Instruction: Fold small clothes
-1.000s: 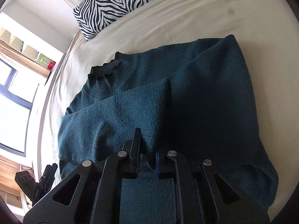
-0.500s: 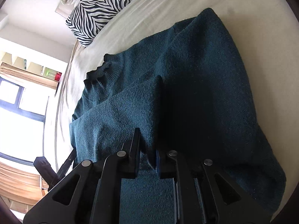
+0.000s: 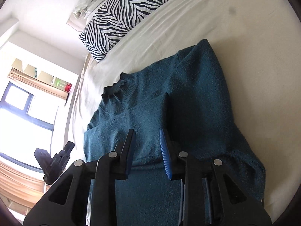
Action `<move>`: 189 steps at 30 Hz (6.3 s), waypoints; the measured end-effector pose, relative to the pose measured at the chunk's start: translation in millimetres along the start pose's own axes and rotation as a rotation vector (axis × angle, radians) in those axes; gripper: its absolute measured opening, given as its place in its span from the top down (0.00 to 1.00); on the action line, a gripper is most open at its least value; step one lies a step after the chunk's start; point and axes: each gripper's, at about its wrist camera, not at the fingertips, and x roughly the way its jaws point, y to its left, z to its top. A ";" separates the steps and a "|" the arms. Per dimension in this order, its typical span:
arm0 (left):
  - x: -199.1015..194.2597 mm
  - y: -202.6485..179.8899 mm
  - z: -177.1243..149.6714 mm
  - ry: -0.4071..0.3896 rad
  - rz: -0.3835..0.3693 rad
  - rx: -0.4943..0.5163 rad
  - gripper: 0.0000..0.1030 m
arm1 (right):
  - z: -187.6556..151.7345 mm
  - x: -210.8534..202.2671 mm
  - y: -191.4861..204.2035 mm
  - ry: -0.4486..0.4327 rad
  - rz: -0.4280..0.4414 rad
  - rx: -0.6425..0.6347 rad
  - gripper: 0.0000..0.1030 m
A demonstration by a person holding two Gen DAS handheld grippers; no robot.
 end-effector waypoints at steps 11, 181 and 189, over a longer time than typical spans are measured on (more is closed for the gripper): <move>51.8 18.6 -27.6 0.059 0.049 0.011 0.77 | 11.8 62.9 18.7 0.080 0.140 -0.029 0.49; -17.8 74.1 -21.7 0.030 -0.068 -0.381 0.51 | 89.1 -3.8 -87.8 -0.244 -0.158 0.116 0.29; -41.2 51.8 -64.4 0.060 -0.024 -0.296 0.28 | 30.8 -17.3 -80.5 -0.080 -0.219 -0.047 0.31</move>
